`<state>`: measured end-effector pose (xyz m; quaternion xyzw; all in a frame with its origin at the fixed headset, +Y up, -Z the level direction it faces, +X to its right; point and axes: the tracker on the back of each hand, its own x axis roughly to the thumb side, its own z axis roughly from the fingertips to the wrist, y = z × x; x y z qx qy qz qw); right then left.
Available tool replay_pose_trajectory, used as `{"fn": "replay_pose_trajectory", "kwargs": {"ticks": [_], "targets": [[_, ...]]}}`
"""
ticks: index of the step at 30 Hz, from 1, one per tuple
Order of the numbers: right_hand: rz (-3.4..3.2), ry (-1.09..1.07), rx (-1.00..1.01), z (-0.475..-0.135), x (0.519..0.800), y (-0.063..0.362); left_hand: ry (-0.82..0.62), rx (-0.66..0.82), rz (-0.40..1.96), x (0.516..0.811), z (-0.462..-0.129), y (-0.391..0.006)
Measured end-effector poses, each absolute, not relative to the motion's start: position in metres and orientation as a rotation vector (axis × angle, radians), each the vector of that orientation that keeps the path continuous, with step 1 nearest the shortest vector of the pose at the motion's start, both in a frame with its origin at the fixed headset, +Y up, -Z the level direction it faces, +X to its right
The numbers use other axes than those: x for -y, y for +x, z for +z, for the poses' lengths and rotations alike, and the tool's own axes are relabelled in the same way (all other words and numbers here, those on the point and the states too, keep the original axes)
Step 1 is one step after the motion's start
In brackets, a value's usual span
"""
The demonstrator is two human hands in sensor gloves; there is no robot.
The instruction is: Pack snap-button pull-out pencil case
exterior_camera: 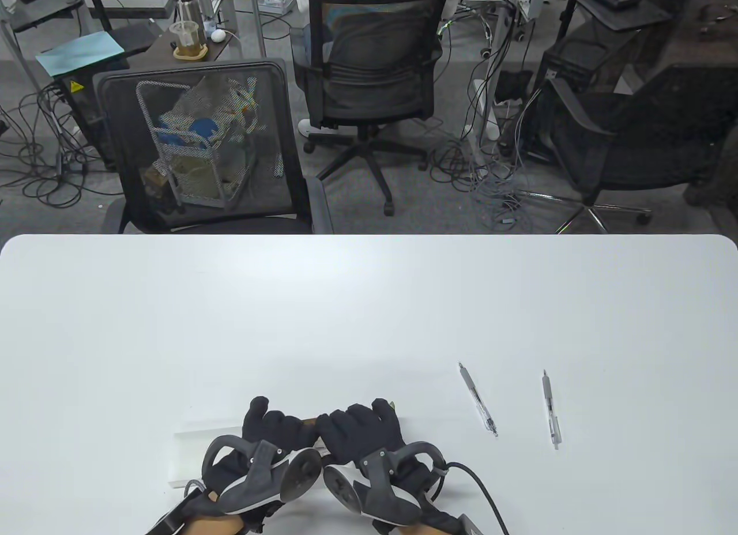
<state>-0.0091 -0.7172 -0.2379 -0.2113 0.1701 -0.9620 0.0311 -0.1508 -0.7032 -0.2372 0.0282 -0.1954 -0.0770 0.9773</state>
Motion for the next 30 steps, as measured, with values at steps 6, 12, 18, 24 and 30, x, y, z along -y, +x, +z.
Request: {"fn": "replay_pose_trajectory", "kwargs": {"ticks": [6, 12, 18, 24, 30], "targets": [[-2.984, -0.684, -0.551, -0.238, 0.720, -0.008, 0.057, 0.399, -0.151, 0.704, -0.238, -0.150], [-3.018, -0.711, -0.545, -0.238, 0.721, -0.006, 0.045, 0.404, -0.110, 0.702, -0.240, -0.155], [-3.027, -0.679, -0.563, -0.242, 0.721, 0.001, -0.045, 0.327, -0.012, 0.695, -0.249, -0.189], [-3.016, -0.661, -0.565, -0.243, 0.721, 0.007, -0.170, 0.196, 0.109, 0.702, -0.265, -0.251], [-3.012, -0.641, -0.556, -0.244, 0.720, 0.009, -0.375, 0.103, 0.075, 0.736, -0.281, -0.281]]}}
